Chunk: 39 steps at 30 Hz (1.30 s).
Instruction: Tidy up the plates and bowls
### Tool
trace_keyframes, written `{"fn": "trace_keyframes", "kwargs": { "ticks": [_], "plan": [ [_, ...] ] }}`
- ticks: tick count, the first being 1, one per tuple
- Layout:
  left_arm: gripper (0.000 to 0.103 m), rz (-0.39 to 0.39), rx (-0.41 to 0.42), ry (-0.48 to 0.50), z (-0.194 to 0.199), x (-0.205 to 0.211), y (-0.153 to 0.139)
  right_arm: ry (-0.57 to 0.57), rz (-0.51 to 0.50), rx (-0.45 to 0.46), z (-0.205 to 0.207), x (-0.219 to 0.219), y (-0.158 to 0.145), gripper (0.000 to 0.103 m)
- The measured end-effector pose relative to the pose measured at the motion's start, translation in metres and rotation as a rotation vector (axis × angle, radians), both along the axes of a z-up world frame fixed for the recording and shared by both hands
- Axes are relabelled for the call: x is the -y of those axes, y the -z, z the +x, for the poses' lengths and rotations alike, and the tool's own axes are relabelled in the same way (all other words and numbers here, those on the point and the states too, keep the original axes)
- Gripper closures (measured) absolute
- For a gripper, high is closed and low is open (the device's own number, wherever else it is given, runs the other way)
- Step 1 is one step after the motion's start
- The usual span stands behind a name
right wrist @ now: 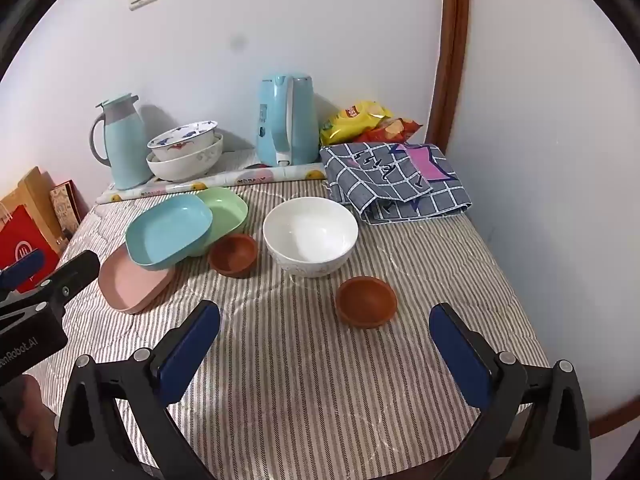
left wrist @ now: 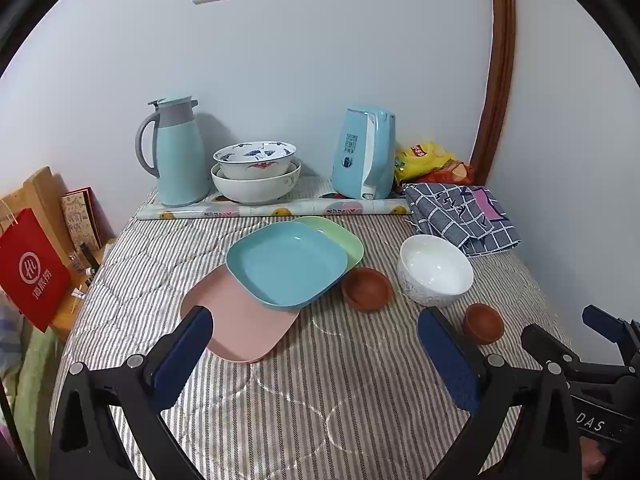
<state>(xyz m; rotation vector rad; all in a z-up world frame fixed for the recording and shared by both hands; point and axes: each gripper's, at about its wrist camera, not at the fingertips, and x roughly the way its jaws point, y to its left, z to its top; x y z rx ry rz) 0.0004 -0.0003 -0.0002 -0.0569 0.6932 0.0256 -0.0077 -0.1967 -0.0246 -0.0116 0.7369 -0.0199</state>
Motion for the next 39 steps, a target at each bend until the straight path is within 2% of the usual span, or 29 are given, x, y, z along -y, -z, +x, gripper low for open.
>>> {"fn": "trace_keyframes", "kwargs": {
  "ticks": [39],
  "plan": [
    [0.000, -0.009, 0.034, 0.005, -0.009, -0.001, -0.006, 0.002, 0.032, 0.031, -0.014, 0.002, -0.016, 0.000]
  ]
}}
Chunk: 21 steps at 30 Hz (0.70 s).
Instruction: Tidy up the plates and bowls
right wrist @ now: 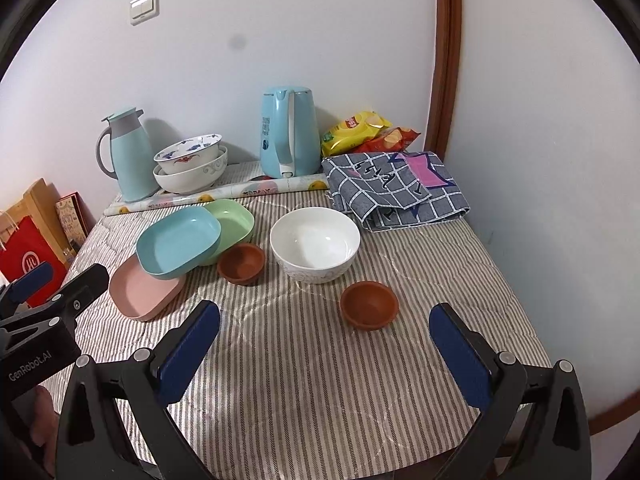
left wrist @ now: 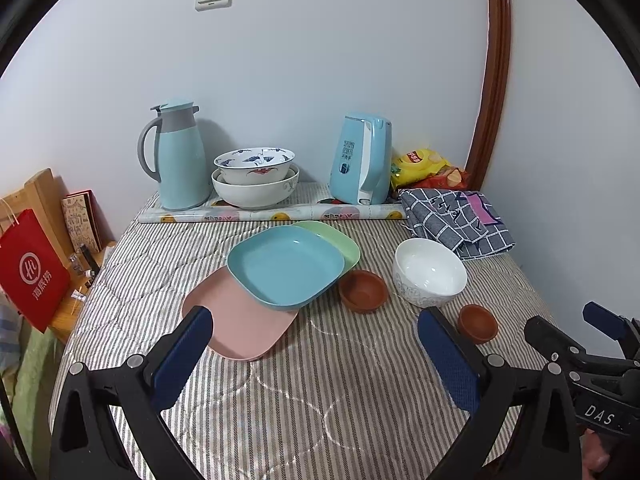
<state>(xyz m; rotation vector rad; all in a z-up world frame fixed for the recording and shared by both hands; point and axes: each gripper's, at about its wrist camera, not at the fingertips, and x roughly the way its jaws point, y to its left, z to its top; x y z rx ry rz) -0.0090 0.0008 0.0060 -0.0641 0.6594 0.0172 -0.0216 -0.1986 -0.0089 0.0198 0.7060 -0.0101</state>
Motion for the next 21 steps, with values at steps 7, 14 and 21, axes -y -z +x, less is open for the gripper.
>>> {"fn": "trace_keyframes", "kwargs": {
  "ticks": [7, 14, 21],
  "plan": [
    [0.000, 0.007, 0.002, -0.003, -0.0009, 0.0009, 0.0009, 0.003, 0.004, 0.005, -0.0022, -0.0005, -0.0013, 0.000],
    [0.000, 0.001, 0.007, 0.003, -0.0030, 0.0013, 0.0013, -0.001, 0.006, 0.008, -0.0024, 0.0012, -0.0018, 0.000],
    [0.000, 0.003, 0.011, 0.006, -0.0055, 0.0017, 0.0000, 0.000, 0.008, 0.013, -0.0035, -0.0001, -0.0027, 0.000]
  ]
}}
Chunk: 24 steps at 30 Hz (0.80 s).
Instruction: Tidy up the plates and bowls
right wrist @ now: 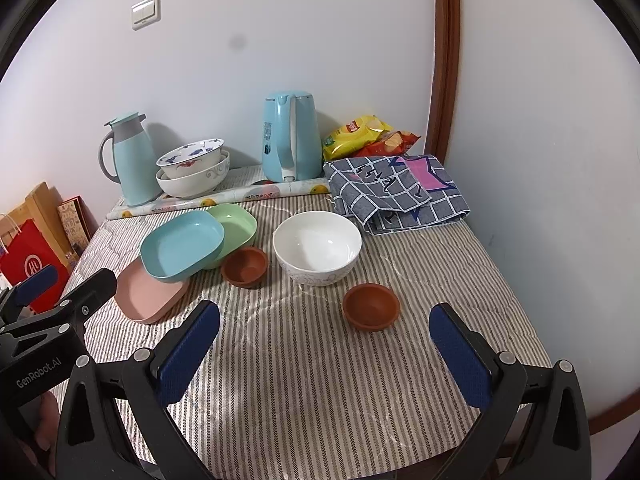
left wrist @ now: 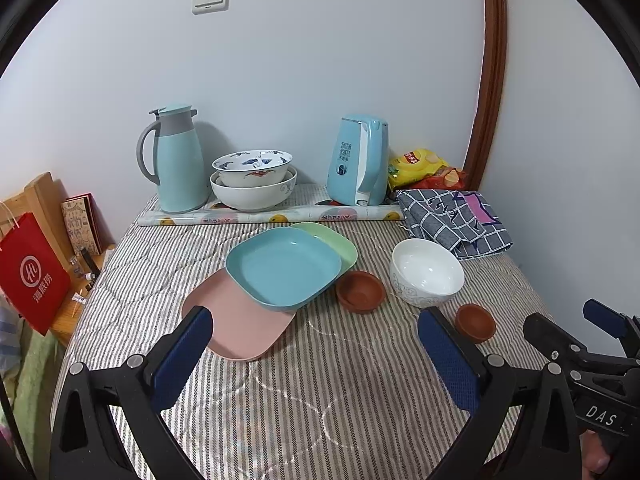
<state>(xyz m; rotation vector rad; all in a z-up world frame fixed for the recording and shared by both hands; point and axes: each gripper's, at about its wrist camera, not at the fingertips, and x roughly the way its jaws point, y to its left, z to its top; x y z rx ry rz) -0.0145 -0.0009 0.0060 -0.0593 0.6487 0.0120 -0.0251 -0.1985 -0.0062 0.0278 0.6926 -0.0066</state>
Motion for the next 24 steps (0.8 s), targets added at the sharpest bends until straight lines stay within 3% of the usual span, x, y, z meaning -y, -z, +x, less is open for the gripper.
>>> {"fn": "trace_keyframes", "kwargs": {
  "ticks": [24],
  "plan": [
    [0.000, -0.004, -0.006, -0.006, 0.0010, -0.0008, 0.0022, 0.003, 0.003, 0.003, -0.0017, 0.0008, -0.0009, 0.000]
  ]
}}
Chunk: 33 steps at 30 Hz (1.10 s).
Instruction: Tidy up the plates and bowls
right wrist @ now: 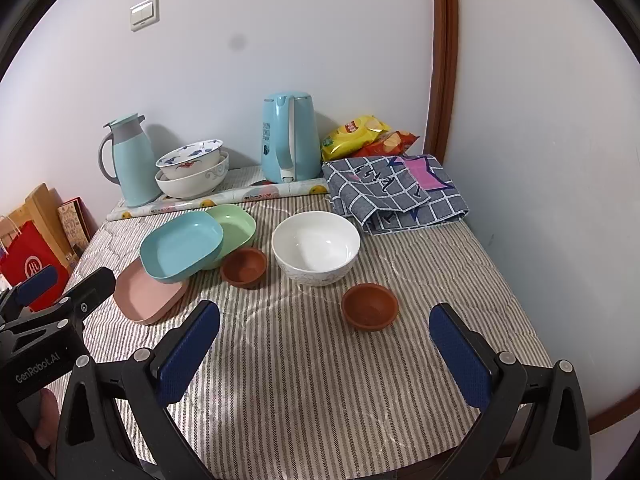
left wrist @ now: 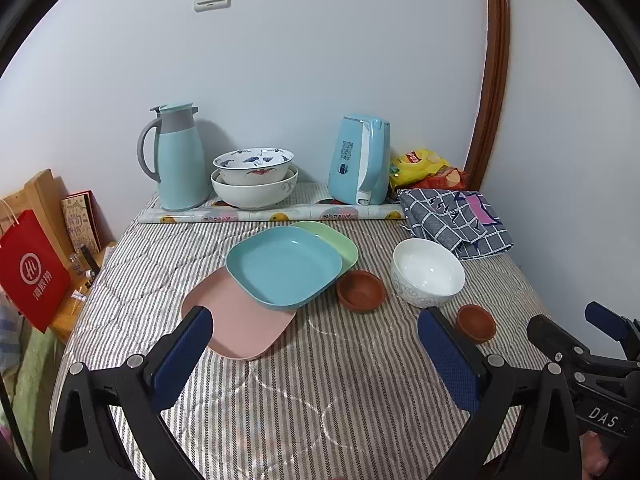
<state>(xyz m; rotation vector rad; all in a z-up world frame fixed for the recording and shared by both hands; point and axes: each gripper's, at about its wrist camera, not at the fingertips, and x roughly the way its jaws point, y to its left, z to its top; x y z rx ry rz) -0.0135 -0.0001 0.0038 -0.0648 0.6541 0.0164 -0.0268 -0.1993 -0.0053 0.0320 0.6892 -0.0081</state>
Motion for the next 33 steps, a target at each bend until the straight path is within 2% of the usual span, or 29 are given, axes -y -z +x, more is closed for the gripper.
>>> {"fn": "trace_keyframes", "kwargs": {
  "ticks": [19, 33],
  "plan": [
    [0.000, 0.002, 0.000, 0.005, 0.004, -0.003, -0.011, -0.010, 0.004, 0.002, 0.007, -0.003, -0.005, 0.000],
    [0.000, 0.012, -0.026, -0.009, 0.029, -0.013, -0.011, -0.019, 0.036, -0.019, 0.030, -0.007, -0.006, 0.000]
  ]
}}
